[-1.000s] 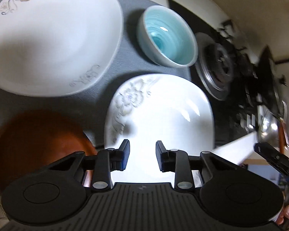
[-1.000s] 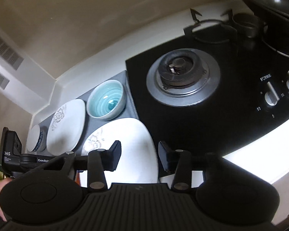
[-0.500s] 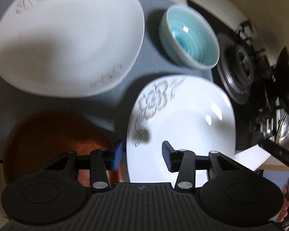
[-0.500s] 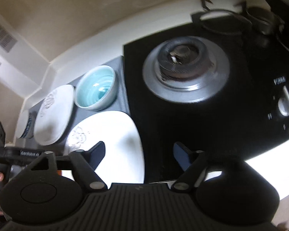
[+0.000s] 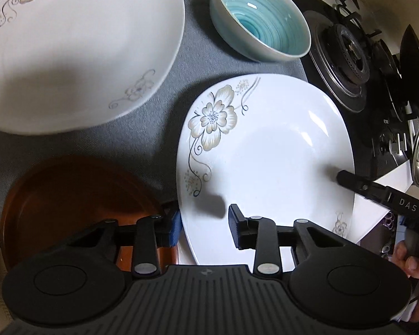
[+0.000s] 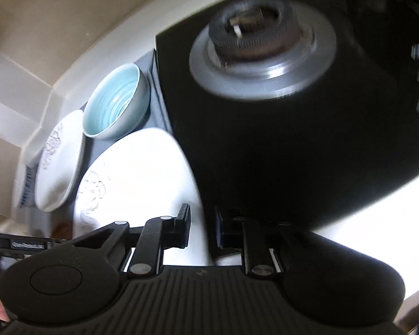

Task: Organize plates and bowls
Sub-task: 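Lift the flowered plate with the left gripper onto the other flowered plate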

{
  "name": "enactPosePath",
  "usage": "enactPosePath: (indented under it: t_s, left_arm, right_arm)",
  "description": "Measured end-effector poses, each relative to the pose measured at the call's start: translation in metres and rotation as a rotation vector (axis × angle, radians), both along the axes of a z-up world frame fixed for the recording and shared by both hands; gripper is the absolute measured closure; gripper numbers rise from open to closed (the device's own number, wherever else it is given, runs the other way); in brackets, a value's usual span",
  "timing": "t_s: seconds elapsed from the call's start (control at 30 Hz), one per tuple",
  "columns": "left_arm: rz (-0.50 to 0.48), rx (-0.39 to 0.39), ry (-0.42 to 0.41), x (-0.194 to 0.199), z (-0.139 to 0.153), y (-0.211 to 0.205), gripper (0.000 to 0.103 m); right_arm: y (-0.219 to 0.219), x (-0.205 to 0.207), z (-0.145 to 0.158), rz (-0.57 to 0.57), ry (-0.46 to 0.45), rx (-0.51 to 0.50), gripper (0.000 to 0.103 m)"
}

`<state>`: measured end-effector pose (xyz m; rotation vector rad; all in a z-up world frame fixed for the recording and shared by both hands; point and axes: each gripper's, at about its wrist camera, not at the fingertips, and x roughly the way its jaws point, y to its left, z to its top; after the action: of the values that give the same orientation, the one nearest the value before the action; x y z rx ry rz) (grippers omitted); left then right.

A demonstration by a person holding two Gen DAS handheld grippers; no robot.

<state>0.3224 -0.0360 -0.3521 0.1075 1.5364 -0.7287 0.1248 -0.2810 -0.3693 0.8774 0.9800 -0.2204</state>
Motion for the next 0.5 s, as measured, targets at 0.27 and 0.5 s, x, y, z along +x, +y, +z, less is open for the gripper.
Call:
enactPosePath:
  t_s: [0.27, 0.5]
  left_arm:
    - [-0.001, -0.045, 0.039, -0.006, -0.006, -0.005, 0.067]
    - [0.025, -0.095, 0.105, 0.004, -0.01, 0.0, 0.062]
  right_arm:
    - [-0.004, -0.023, -0.002, -0.032, -0.025, 0.037, 0.082]
    - [-0.005, -0.018, -0.013, -0.007, -0.035, 0.037, 0.081]
